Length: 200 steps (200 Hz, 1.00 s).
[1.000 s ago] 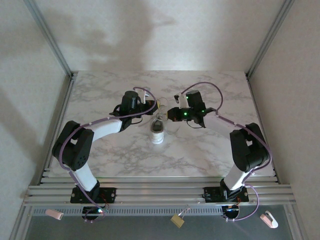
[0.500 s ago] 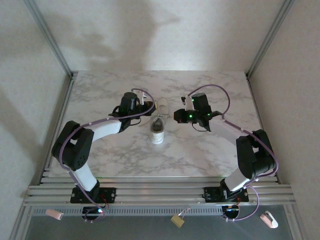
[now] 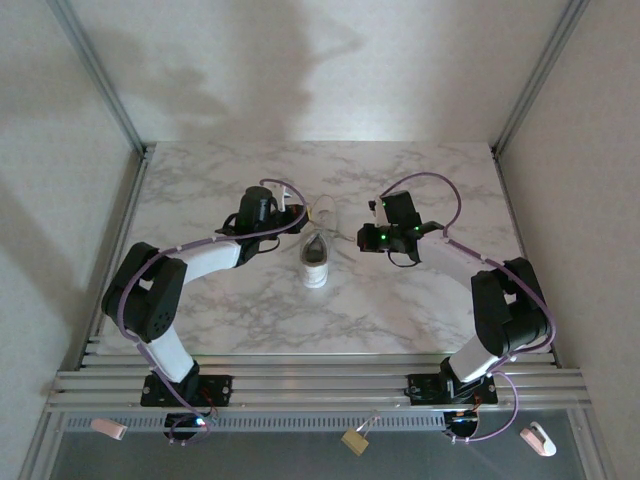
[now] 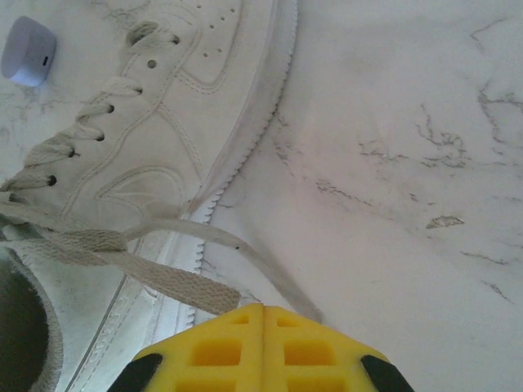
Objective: Tie the shoes
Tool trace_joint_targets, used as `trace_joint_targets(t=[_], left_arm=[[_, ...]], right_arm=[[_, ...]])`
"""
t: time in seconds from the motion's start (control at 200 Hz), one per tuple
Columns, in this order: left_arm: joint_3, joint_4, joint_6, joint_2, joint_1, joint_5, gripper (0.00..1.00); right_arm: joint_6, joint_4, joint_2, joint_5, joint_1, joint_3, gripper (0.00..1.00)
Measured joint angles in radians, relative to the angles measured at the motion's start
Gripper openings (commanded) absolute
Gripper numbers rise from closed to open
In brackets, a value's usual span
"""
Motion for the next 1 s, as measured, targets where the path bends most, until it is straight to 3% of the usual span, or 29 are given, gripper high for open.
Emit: trace_joint_targets(t=[0.13,0.315,0.751,1.001], left_arm=[[0.000,0.000,0.000,0.000,0.000,0.005,0.00],[0.000,0.000,0.000,0.000,0.000,0.009,0.00],[0.000,0.000,0.000,0.000,0.000,0.011,0.00],[0.000,0.000,0.000,-0.009,0.000,0.011,0.00]], right_arm=[[-0.032,0.002,-0.012,-0.018,0.000,0.000,0.35],[-0.096,0.036,-0.035,-0.066,-0.010,0.000,0.49],[-0.273,0.062,0.122,-0.373,-0.072,0.093,0.48],[-0.309,0.046,0.156,-0.438,-0.074,0.114,0.46]])
